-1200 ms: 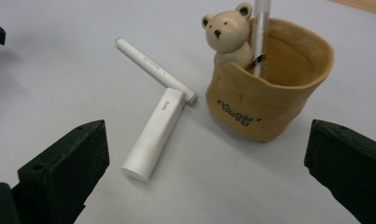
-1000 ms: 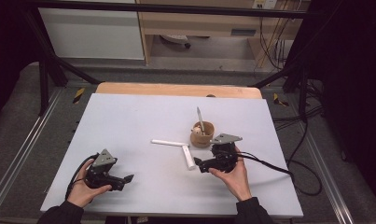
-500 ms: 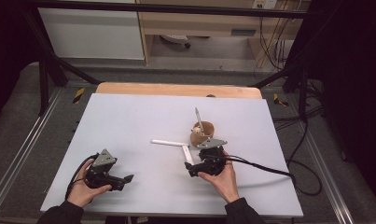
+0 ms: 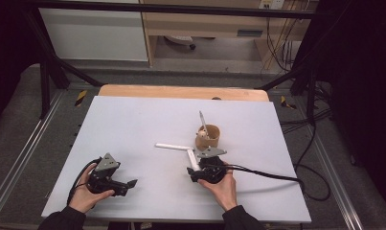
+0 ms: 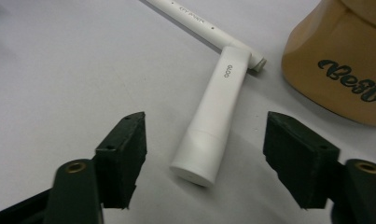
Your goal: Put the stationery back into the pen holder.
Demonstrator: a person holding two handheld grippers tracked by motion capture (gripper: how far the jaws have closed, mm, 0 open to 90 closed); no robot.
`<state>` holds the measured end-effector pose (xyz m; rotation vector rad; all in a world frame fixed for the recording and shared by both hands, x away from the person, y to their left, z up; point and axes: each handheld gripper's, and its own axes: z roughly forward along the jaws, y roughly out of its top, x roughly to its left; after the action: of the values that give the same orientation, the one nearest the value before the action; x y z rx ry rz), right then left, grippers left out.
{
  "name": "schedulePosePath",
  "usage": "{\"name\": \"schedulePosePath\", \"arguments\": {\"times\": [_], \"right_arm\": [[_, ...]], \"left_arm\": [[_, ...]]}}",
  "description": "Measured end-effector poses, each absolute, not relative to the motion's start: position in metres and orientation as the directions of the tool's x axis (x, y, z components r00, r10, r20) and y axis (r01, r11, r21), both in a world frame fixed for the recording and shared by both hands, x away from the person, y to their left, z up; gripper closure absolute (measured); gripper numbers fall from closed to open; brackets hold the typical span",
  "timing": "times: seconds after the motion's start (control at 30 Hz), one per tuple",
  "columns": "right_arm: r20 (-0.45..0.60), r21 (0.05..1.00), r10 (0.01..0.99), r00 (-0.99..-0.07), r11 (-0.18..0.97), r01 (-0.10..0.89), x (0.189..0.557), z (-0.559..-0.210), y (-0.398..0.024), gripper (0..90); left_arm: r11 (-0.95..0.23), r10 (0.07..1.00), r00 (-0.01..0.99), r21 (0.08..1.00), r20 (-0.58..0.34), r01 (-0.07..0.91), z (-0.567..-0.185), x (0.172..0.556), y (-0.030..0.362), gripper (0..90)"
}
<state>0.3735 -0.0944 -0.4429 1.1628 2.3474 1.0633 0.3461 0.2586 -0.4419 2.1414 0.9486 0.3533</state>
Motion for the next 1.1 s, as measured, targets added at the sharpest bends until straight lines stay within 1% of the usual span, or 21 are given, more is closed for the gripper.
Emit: {"name": "schedulePosePath", "arguments": {"times": [0.2,0.3,0.5,0.8,0.93,1.1], "right_arm": [[0.059,0.734,0.786,-0.615,0.383,0.561,0.3708,-0.4471,-0.0921,45.9],[0.059,0.731,0.789,-0.611,0.383,0.565,0.3702,-0.4479,-0.0920,49.4],[0.073,0.720,0.797,-0.599,0.374,0.585,0.3688,-0.4501,-0.0907,54.1],[0.064,0.714,0.823,-0.564,0.356,0.602,0.3670,-0.4523,-0.0898,60.4],[0.058,0.711,0.835,-0.547,0.350,0.609,0.3661,-0.4518,-0.0907,66.7],[0.071,0.709,0.842,-0.535,0.334,0.621,0.3662,-0.4514,-0.0905,67.1]], "left_arm": [[-0.441,0.726,0.686,0.734,-0.048,0.517,-0.4418,0.3461,0.2587,4.7],[-0.440,0.726,0.687,0.734,-0.048,0.517,-0.4417,0.3461,0.2587,4.7],[-0.441,0.725,0.687,0.734,-0.048,0.517,-0.4417,0.3461,0.2587,4.7],[-0.441,0.725,0.687,0.734,-0.048,0.517,-0.4416,0.3460,0.2587,4.7],[-0.440,0.725,0.687,0.734,-0.048,0.516,-0.4416,0.3460,0.2588,4.7],[-0.441,0.725,0.687,0.735,-0.047,0.515,-0.4414,0.3459,0.2588,4.7]]}}
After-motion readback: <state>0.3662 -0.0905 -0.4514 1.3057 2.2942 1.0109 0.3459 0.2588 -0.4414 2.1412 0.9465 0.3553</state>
